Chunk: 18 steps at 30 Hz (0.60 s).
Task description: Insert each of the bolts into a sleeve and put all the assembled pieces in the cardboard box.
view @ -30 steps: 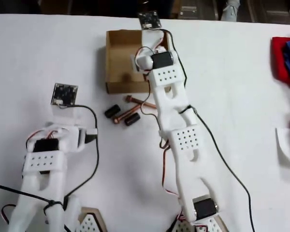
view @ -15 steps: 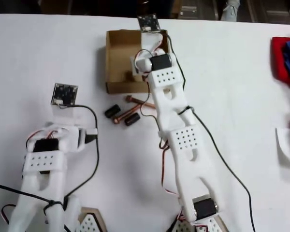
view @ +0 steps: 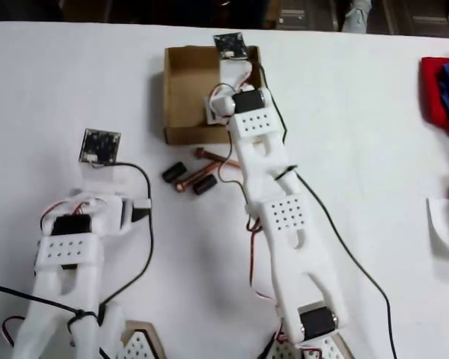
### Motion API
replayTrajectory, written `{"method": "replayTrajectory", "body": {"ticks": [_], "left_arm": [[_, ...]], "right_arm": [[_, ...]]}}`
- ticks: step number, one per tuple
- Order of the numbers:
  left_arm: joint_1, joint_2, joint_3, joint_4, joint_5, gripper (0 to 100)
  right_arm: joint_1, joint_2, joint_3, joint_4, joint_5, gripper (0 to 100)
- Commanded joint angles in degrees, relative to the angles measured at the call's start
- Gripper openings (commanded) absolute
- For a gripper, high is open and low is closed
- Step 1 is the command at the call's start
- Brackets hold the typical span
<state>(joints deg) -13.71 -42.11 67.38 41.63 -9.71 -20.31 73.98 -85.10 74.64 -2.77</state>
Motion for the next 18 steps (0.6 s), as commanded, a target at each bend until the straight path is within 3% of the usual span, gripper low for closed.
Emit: {"method": "replayTrajectory", "body": {"ticks": [1, 6, 18], "left_arm": [[-0.3, -1.3, -0.1, -1.1, 0.4, 35], [-0.3, -1.3, -0.1, -1.1, 0.4, 35], [-0.3, -1.2, -0.1, -1.1, 0.4, 35]], "right_arm": [[1.6, -1.4, -3.0, -1.0, -0.2, 6.1], [2.9, -1.6, -3.6, -0.9, -0.2, 12.5], [6.8, -10.7, -3.4, 0.1, -0.2, 2.0]]}}
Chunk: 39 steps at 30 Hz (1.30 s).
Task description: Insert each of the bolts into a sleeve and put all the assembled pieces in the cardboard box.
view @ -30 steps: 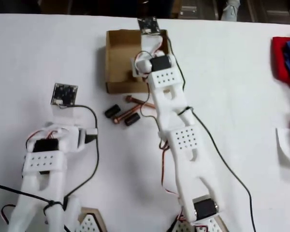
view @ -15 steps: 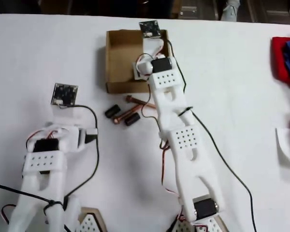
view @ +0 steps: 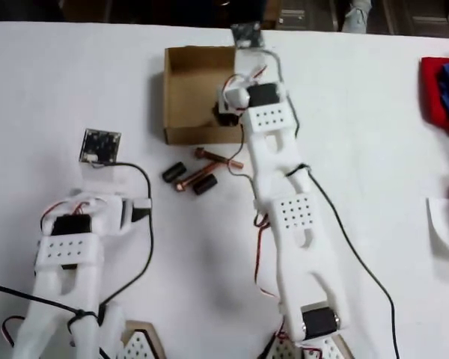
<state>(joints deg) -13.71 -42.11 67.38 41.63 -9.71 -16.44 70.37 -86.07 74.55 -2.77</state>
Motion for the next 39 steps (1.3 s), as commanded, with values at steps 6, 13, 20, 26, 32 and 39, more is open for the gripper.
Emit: {"method": "replayTrajectory", "body": {"ticks": [6, 13, 20, 26, 32, 39], "left_arm": [[-0.3, -1.2, -0.1, -1.1, 0.6, 35], [-0.5, -1.3, -0.2, -1.1, 0.7, 35], [-0.8, -1.3, -0.2, -1.1, 0.7, 35], [-4.0, -1.3, -0.6, -1.1, 0.7, 35], [-4.0, -1.3, -0.6, -1.1, 0.7, 35], [-6.2, -1.4, -0.6, -1.1, 0.7, 35]], "right_arm": [[4.4, -10.7, -2.6, 16.1, -0.1, 2.7], [3.9, -16.9, -0.8, 27.0, -0.1, 6.7], [-4.2, -40.3, 33.5, 27.1, 0.0, 6.9], [-12.1, -56.0, 73.7, 18.2, 12.1, 7.0], [-12.4, -56.1, 80.8, 7.5, 18.4, 7.0], [-13.6, -53.1, 80.9, 2.7, 35.3, 10.1]]}}
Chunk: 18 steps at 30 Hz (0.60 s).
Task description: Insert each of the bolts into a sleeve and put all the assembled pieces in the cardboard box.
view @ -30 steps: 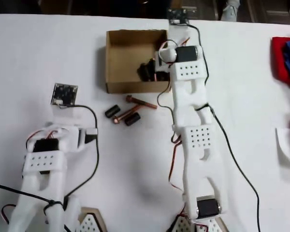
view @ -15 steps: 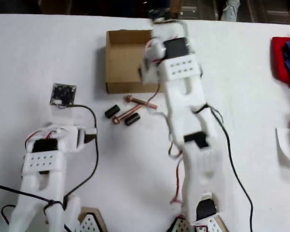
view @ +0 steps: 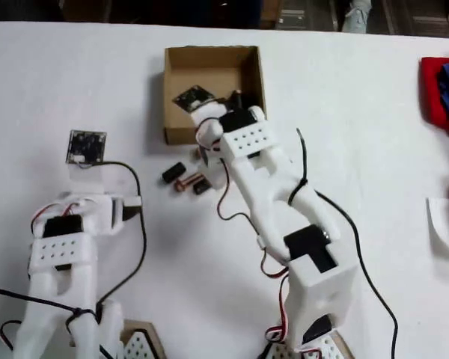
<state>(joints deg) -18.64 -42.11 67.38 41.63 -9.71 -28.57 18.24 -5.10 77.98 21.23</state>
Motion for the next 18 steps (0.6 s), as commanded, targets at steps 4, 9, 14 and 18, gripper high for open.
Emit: {"method": "replayTrajectory", "body": {"ticks": [4, 9, 14, 18], "left_arm": [[-3.2, -1.4, -0.6, -1.1, 0.7, 35], [-3.2, -1.4, -0.6, -1.1, 0.7, 35], [-3.2, -1.4, -0.6, -1.1, 0.7, 35], [-3.2, -1.4, -0.6, -1.1, 0.7, 35]], "right_arm": [[-3.1, 1.8, -0.2, 2.2, 27.8, 10.6], [-4.7, 5.1, -2.3, 1.4, 28.7, 10.8], [-4.6, 11.4, -8.8, 1.3, 28.9, 10.6], [-4.6, 15.3, -15.0, 3.8, 29.0, 10.9]]}}
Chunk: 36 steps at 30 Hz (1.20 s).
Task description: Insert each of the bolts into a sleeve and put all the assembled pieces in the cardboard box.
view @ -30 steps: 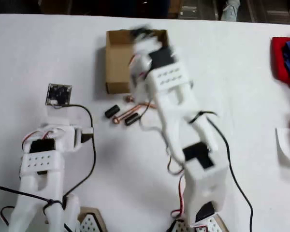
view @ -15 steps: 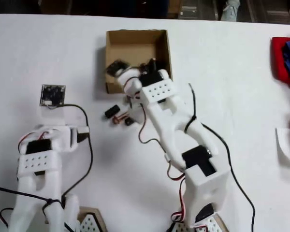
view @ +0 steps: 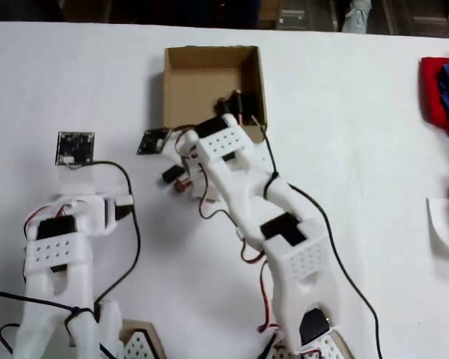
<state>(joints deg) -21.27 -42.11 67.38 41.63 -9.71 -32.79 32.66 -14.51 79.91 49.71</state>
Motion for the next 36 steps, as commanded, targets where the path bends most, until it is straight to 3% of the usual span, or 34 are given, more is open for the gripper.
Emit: {"method": "replayTrajectory", "body": {"ticks": [1, 8, 17, 33, 36], "left_arm": [[-0.5, -1.4, -0.6, -1.1, 0.7, 35], [-0.6, -1.4, -0.6, -1.1, 0.7, 35], [-5.5, -1.4, -1.1, -1.5, 4.0, 35], [-5.4, -1.4, -1.2, -1.5, 4.2, 35], [-5.5, -1.4, -1.2, -1.5, 4.2, 35]], "right_arm": [[-0.6, 1.9, -7.5, 3.1, 0.5, 11.1], [-0.4, 7.9, -18.8, 11.7, 0.5, 25.9], [-0.9, 12.1, -27.8, 16.2, 0.6, 25.0], [-2.6, 17.2, -27.8, 11.9, 2.0, 18.6], [-2.8, 17.2, -29.1, 12.1, -0.6, 19.2]]}}
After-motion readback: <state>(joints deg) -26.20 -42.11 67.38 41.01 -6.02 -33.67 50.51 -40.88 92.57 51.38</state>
